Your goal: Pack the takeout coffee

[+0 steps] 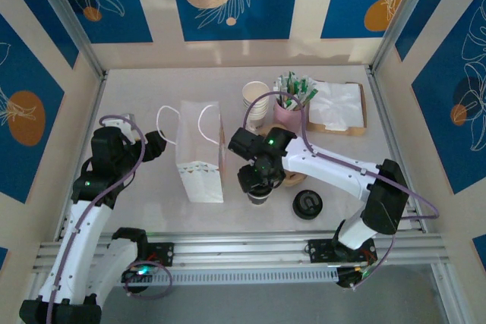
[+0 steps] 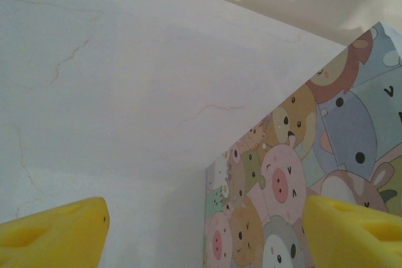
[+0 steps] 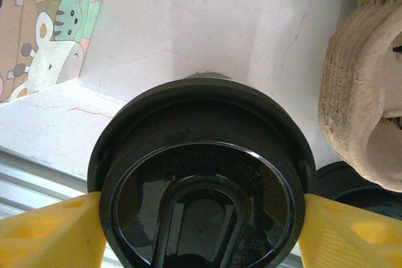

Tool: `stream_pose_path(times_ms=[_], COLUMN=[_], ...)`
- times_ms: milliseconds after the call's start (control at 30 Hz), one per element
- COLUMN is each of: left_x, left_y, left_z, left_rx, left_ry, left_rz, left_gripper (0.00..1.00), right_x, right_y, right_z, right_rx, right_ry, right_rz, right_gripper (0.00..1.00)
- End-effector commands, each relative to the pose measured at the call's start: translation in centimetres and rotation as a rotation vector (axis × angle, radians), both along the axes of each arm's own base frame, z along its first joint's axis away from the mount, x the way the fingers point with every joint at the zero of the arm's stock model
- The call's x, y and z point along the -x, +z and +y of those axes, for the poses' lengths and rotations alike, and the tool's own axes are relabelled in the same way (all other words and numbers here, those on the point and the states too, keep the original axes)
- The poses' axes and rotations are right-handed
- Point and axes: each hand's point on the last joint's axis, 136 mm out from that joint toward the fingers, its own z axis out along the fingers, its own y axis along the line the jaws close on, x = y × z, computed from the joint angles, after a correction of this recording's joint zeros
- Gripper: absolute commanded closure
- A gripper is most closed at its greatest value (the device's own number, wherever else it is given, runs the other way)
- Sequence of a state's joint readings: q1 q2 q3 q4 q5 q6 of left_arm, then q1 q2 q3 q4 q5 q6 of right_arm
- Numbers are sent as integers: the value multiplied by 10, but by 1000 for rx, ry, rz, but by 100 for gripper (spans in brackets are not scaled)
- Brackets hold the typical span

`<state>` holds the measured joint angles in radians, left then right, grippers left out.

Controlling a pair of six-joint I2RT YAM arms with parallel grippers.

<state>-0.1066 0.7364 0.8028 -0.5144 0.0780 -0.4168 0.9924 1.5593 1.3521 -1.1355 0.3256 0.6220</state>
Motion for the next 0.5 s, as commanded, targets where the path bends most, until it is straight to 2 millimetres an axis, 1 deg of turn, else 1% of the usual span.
stream_pose_path(times_ms=[0,100,167,467], left_x=[-1,-1,-2,-2], left_y=[-2,-2,-2,-3], left_z=[1,2,2,2], left_rx=[9,10,9,10], left_ry=[7,8,9,10], left_rz=[1,1,2,3], left_gripper=[20,20,20,19], right_x=[5,4,4,6], right_y=[-7,-14,-15,-14], right_z=[-5,-13,-13,-5], right_rx=[13,74,82,49], right_ry=[-20,-30,-28,-19], right_rz=[33,38,37,40], right_gripper=[26,25,26,26])
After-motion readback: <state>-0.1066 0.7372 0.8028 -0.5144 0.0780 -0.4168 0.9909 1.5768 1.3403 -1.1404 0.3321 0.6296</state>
